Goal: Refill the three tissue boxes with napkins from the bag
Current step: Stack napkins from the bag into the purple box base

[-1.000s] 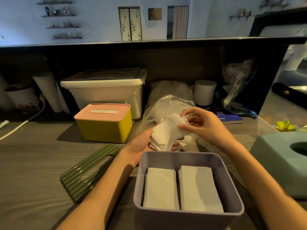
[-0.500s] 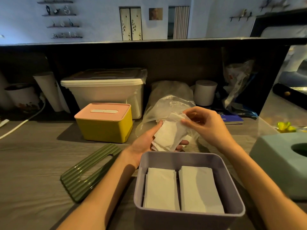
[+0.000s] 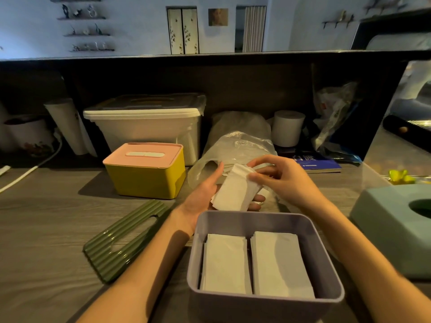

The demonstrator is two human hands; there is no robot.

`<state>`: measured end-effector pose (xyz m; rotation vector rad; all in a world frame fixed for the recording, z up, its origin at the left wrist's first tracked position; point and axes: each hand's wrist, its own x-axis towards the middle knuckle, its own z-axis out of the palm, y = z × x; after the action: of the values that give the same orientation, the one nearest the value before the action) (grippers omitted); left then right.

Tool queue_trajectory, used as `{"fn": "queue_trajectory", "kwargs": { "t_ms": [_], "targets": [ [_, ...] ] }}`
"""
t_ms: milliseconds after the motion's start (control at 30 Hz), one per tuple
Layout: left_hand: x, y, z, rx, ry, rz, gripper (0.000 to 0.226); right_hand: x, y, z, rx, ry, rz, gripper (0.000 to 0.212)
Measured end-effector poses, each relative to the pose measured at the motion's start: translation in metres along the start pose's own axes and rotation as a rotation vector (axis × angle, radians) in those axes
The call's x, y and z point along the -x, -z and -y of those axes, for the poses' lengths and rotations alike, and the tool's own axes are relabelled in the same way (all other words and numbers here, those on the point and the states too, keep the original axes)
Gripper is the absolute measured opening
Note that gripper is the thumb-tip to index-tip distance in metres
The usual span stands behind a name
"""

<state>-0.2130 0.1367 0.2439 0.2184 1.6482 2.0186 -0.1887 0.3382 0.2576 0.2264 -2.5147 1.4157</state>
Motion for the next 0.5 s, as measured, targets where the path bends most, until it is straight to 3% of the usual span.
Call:
{"fn": "queue_trajectory", "kwargs": {
  "t_ms": [133, 233, 367, 500],
  "targets": [
    [0.004, -0.002, -0.004, 0.105, 0.143, 0.090, 0.044, -0.003, -0.006, -0.007, 0.159, 0.076, -0.092, 0.015],
    [0.000, 0.010, -0.006, 0.178, 0.127, 0.014, 0.044, -0.005, -0.006, -0.015, 0.256, 0.085, -0.065, 0.013],
    [-0.005, 0.023, -0.008, 0.190, -0.006, -0.167, 0.035, -0.004, -0.016, -0.027, 0.476, -0.051, 0.130, 0.054],
    [-0.004, 0.021, -0.007, 0.136, -0.033, -0.209, 0.033, -0.002, -0.026, -0.030, 0.449, -0.131, 0.113, 0.076]
  ]
}}
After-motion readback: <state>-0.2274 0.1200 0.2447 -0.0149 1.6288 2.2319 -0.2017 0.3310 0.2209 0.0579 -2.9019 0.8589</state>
